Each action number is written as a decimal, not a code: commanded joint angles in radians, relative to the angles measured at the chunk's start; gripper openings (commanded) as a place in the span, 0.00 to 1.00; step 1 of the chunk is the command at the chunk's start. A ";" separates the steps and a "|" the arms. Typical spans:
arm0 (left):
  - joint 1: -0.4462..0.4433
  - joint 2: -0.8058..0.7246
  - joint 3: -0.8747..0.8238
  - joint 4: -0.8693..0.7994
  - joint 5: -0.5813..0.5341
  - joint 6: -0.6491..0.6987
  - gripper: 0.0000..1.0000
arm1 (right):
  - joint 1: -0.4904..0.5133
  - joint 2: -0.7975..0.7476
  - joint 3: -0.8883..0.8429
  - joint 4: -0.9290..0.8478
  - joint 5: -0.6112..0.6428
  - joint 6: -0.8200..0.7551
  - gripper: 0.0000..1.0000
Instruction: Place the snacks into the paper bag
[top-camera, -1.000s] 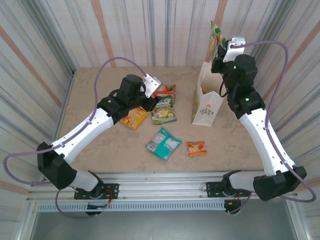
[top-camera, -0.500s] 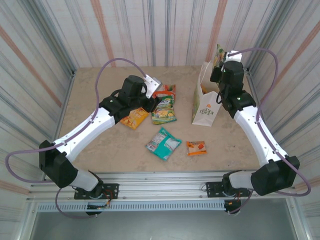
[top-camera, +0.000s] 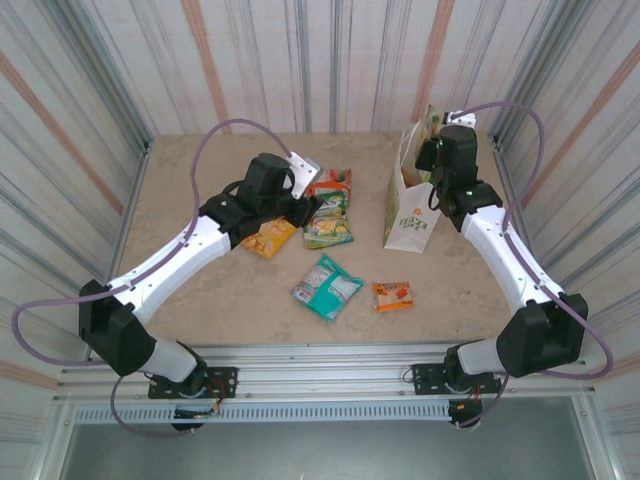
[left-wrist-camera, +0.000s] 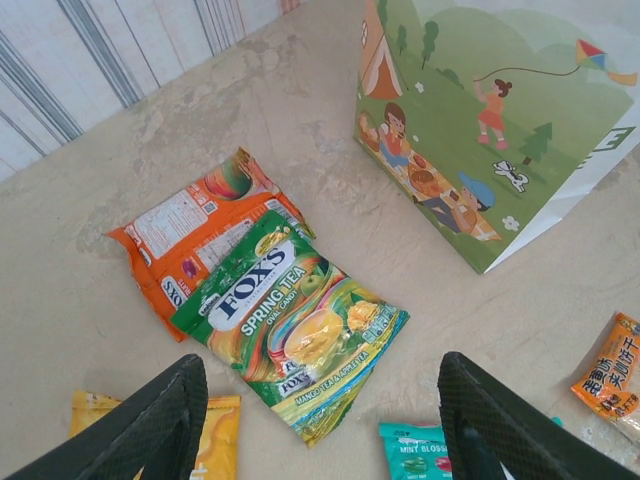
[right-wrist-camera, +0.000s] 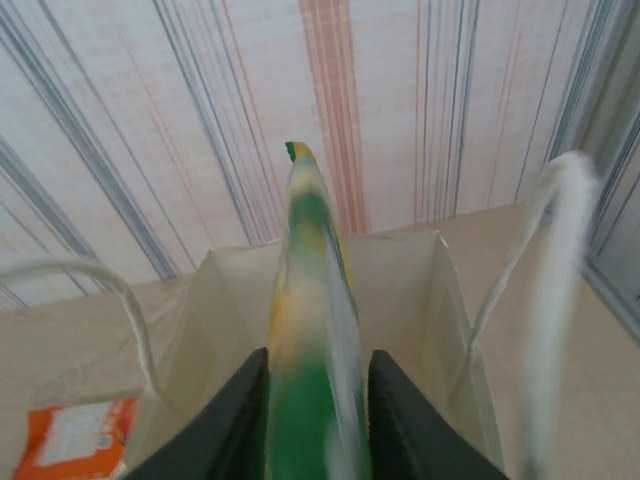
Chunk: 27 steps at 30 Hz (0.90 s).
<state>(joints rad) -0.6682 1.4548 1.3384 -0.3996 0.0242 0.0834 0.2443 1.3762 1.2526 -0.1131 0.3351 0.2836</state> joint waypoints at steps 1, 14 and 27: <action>0.004 -0.021 -0.014 -0.045 0.004 -0.054 0.64 | -0.009 -0.027 0.003 -0.014 -0.033 0.020 0.39; 0.058 -0.046 -0.142 -0.145 0.296 -0.387 0.59 | -0.007 -0.234 0.127 -0.469 -0.321 0.059 0.48; 0.092 0.068 -0.294 -0.137 0.420 -0.509 0.60 | 0.322 -0.450 -0.097 -0.763 -0.331 0.470 0.50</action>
<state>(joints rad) -0.5831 1.4967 1.0737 -0.5274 0.4118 -0.3885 0.5037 0.9371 1.2140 -0.7898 -0.0082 0.5987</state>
